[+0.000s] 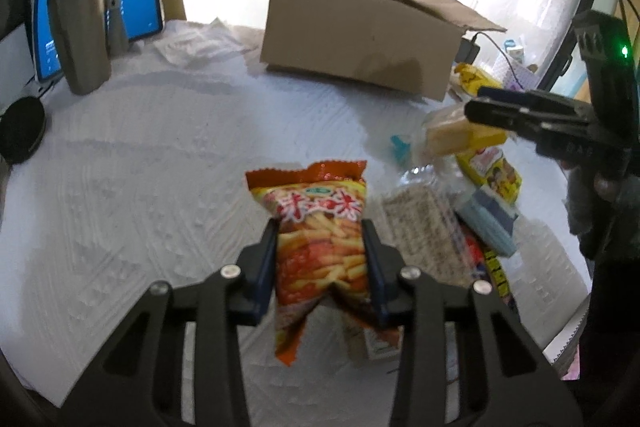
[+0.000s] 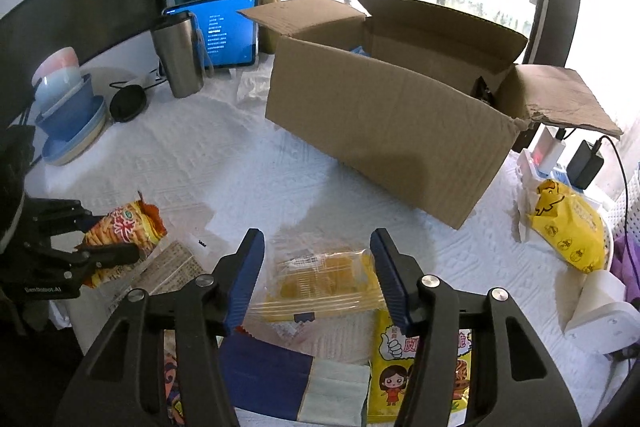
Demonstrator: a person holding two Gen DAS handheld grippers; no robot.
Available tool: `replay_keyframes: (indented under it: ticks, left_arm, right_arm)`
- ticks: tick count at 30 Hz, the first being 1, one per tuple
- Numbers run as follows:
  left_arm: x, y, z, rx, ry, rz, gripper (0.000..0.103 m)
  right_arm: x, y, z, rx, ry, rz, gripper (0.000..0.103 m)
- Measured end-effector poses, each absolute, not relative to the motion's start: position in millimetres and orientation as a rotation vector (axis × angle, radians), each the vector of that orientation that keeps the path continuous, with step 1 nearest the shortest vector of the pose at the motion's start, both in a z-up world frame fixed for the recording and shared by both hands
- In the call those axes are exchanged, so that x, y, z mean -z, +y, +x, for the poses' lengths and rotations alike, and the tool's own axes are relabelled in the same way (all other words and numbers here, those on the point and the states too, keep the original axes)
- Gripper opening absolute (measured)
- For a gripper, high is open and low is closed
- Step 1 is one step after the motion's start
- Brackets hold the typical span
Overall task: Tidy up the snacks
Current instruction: 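Grasp the clear bread bag with the right gripper while the left holds the fries bag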
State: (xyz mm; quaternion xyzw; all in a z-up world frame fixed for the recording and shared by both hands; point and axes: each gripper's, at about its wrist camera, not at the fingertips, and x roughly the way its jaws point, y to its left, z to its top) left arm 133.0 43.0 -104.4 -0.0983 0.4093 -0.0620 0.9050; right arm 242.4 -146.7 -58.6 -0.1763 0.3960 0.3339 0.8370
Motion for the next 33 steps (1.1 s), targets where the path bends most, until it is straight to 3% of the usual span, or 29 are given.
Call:
replay_keyframes:
  ticks: [2, 3, 4, 5, 10, 11, 13, 15, 16, 25, 26, 27, 33]
  left_arm:
    - [102, 42, 135, 0.133, 0.84, -0.201, 0.039]
    - [101, 42, 136, 0.134, 0.837, -0.201, 0.039]
    - [100, 41, 138, 0.136, 0.834, -0.199, 0.039]
    - [99, 40, 139, 0.137, 0.833, -0.196, 0.039]
    - [97, 35, 146, 0.141, 0.828, -0.183, 0.039]
    - [96, 34, 147, 0.143, 0.825, -0.181, 0.039]
    - [95, 35, 148, 0.143, 0.821, -0.181, 0.039]
    - [95, 36, 149, 0.141, 0.821, -0.184, 0.039]
    - [96, 35, 149, 0.14, 0.822, -0.185, 0.039]
    - [96, 33, 153, 0.146, 0.826, -0.186, 0.039]
    - [96, 32, 153, 0.148, 0.824, -0.184, 0.039]
    - [95, 32, 154, 0.148, 0.821, -0.182, 0.039]
    - [90, 33, 160, 0.157, 0.803, -0.172, 0.039]
  right_arm:
    - [56, -148, 242, -0.709, 0.834, -0.368, 0.057]
    - [55, -148, 243, -0.708, 0.831, -0.37, 0.042]
    - [52, -149, 243, -0.703, 0.82, -0.37, 0.016]
    - [46, -153, 245, -0.69, 0.807, -0.349, 0.002]
    - [37, -156, 254, -0.687, 0.806, -0.354, 0.002]
    - [39, -155, 256, -0.682, 0.808, -0.354, 0.003]
    - [47, -153, 258, -0.683, 0.837, -0.364, 0.018]
    - [60, -149, 258, -0.697, 0.876, -0.39, 0.082]
    - [68, -147, 256, -0.718, 0.893, -0.399, 0.087]
    - [110, -144, 256, -0.733, 1.01, -0.407, 0.085]
    - [112, -145, 256, -0.738, 1.014, -0.39, 0.073]
    - [111, -146, 256, -0.741, 1.012, -0.38, 0.067]
    - [93, -149, 252, -0.75, 0.96, -0.364, 0.06]
